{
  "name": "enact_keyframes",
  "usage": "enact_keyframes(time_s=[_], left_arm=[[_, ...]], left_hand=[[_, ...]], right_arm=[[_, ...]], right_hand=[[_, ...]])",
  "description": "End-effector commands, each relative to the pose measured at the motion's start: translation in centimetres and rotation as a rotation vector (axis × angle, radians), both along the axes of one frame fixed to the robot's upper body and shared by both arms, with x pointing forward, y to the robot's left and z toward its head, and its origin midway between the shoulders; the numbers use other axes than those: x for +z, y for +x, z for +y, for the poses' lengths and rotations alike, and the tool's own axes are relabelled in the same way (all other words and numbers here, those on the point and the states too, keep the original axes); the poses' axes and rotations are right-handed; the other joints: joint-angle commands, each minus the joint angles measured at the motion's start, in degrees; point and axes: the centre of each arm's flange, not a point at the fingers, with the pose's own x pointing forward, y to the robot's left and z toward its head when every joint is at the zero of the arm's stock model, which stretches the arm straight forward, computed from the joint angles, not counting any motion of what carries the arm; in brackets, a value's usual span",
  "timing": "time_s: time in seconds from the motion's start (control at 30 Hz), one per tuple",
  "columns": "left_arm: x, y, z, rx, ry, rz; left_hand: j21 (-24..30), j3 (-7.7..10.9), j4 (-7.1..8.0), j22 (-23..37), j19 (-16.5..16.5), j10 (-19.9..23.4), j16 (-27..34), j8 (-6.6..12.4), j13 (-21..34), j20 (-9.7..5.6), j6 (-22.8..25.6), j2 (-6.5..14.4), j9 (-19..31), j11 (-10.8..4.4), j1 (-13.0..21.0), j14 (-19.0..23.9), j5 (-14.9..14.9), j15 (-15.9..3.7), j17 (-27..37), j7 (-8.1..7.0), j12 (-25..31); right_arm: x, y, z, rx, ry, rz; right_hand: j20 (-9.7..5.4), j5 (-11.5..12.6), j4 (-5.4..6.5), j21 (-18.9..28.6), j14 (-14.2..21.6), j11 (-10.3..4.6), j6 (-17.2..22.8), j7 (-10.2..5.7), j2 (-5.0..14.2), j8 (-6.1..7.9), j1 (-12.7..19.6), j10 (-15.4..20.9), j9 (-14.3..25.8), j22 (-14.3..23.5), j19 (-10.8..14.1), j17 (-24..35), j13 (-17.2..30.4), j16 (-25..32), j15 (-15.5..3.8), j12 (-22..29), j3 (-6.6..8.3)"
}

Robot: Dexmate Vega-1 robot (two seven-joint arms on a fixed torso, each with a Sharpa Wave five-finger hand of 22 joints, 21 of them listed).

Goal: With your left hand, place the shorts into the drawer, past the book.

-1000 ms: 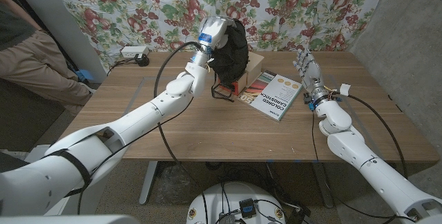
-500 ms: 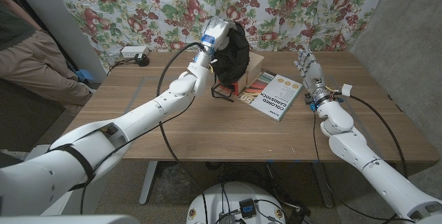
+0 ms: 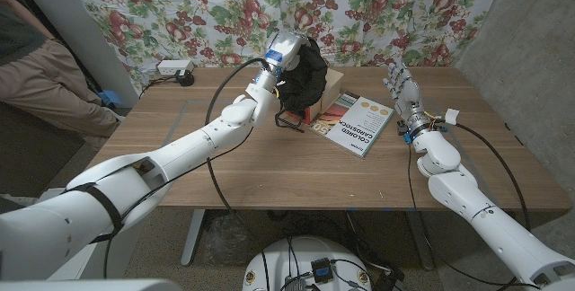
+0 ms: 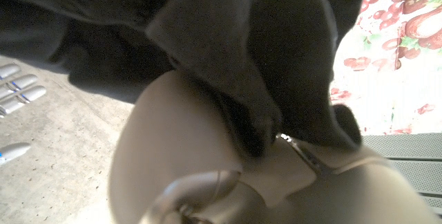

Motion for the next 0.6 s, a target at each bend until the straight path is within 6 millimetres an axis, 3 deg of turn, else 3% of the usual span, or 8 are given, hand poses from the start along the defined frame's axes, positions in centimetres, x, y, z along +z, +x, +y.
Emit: enact_keyframes(time_s=[0.03, 0.37, 0.6], left_arm=[[-0.22, 1.15, -0.03, 0.052, 0.023, 0.062], [-0.08, 1.73, -0.33, 0.072, 0.086, 0.124], [-0.23, 1.7, -0.7, 0.069, 0.117, 0.124]], left_hand=[[0.0, 0.82, 0.18, -0.1, -1.2, -0.6, -0.7, -0.45, -0.1, -5.67, -1.2, 0.6, 0.3, -0.72, -0.4, 3.9, 0.5, -10.38, -0.4, -0.8, -0.3], [-2.4, 2.64, 0.3, -0.5, -5.8, -3.3, -2.9, -0.74, -0.5, -5.05, -3.7, 1.7, 0.3, -0.33, -1.3, 1.2, 0.7, -9.91, -1.5, -0.07, -0.9], [-5.3, 4.65, 0.44, -0.5, -12.0, -12.6, -6.9, -1.83, -1.3, -4.29, -14.4, 1.0, 0.1, 0.78, -4.3, -7.3, 0.6, -9.37, -2.2, -1.5, -1.5]], right_arm=[[0.16, 0.26, 0.18, 0.003, -0.001, 0.0], [0.35, 0.33, 0.24, 0.004, -0.003, -0.007], [0.4, 0.29, 0.27, 0.004, -0.007, -0.01]], right_hand=[[-4.38, 0.0, 0.31, 0.3, -0.1, 0.97, 0.0, 0.92, 1.88, 0.33, -0.5, 0.3, 0.1, 0.1, -0.2, 0.2, 0.3, 0.4, -1.19, 0.2, 0.21], [-4.23, 0.0, 0.36, 0.3, -0.1, 1.13, -0.5, 0.99, 1.94, 0.14, -0.5, 0.0, 0.1, 0.1, -0.2, 0.3, 0.3, 0.4, -0.85, 0.0, 0.26], [-4.13, 0.0, 0.34, 0.3, -0.2, 1.54, -0.8, 1.3, 1.89, 0.0, -0.5, -0.3, 0.1, 0.1, -0.2, 0.3, 0.3, 0.3, -0.58, -0.1, 0.28]])
